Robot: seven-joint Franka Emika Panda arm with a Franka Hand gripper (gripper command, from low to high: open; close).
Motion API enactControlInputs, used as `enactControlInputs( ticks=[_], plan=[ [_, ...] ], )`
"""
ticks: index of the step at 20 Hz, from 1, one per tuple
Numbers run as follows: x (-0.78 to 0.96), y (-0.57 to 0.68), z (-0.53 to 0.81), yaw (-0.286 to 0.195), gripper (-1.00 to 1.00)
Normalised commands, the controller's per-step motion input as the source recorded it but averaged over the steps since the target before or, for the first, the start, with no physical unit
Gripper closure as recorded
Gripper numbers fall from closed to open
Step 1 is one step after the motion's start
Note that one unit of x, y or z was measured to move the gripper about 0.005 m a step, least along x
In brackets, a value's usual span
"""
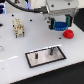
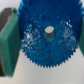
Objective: Insert the blue gear onto the right peg, followed by the red gear
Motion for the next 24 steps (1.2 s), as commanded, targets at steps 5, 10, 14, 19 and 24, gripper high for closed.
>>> enactControlInputs(
  ticks=[5, 10, 14, 19, 24],
  plan=[
    [0.81, -0.26, 0.23, 0.000, 1.00],
    [0.75, -0.28, 0.16, 0.000, 1.00],
    [0.65, -0.25, 0.09, 0.000, 1.00],
    [0.50, -0.19, 0.00, 0.000, 1.00],
    [0.30, -0.12, -0.05, 0.000, 1.00]
  ],
)
